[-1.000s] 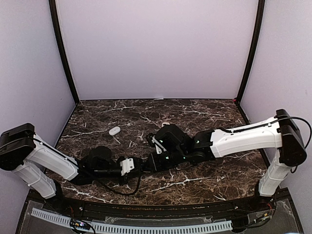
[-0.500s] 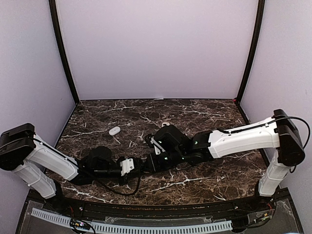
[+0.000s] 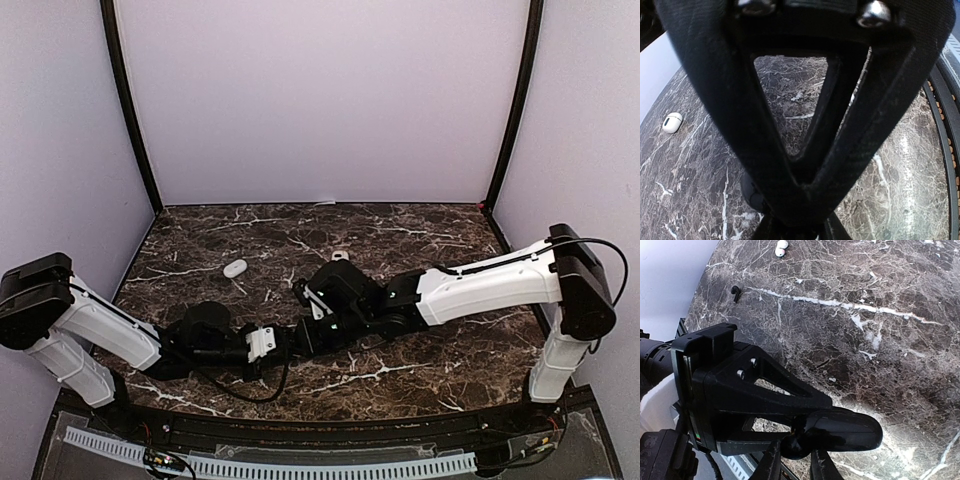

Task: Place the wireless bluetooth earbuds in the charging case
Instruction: Insert the left earbud into the left side groove of the charging case.

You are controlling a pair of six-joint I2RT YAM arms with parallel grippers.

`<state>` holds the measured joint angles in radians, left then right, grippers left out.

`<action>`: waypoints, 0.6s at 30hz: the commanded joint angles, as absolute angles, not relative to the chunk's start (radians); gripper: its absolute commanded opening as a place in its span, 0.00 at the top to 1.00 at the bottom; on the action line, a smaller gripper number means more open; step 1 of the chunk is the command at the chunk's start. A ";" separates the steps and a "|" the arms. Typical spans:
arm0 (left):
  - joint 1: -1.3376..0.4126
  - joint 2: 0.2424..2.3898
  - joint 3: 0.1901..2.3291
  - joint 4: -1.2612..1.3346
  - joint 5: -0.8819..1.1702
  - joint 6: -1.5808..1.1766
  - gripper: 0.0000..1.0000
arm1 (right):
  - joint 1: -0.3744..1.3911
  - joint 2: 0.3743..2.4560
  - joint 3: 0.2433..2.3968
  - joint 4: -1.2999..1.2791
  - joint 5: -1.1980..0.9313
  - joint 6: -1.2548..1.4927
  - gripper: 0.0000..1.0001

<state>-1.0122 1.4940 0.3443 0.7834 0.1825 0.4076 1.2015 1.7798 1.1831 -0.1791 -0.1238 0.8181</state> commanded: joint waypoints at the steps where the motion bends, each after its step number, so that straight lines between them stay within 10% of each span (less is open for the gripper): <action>1: -1.013 1.481 0.354 0.821 0.197 0.409 0.88 | 1.196 1.814 1.210 -0.149 -0.147 0.821 0.80; 18: -1.005 1.468 0.348 0.838 0.238 0.366 0.88 | 1.196 1.729 1.146 -0.197 -0.134 0.723 0.55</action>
<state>-1.0115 1.4940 0.3443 0.7841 0.2096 0.3828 1.2015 1.7821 1.1740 -0.1902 -0.1421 0.7322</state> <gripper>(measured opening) 0.239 0.434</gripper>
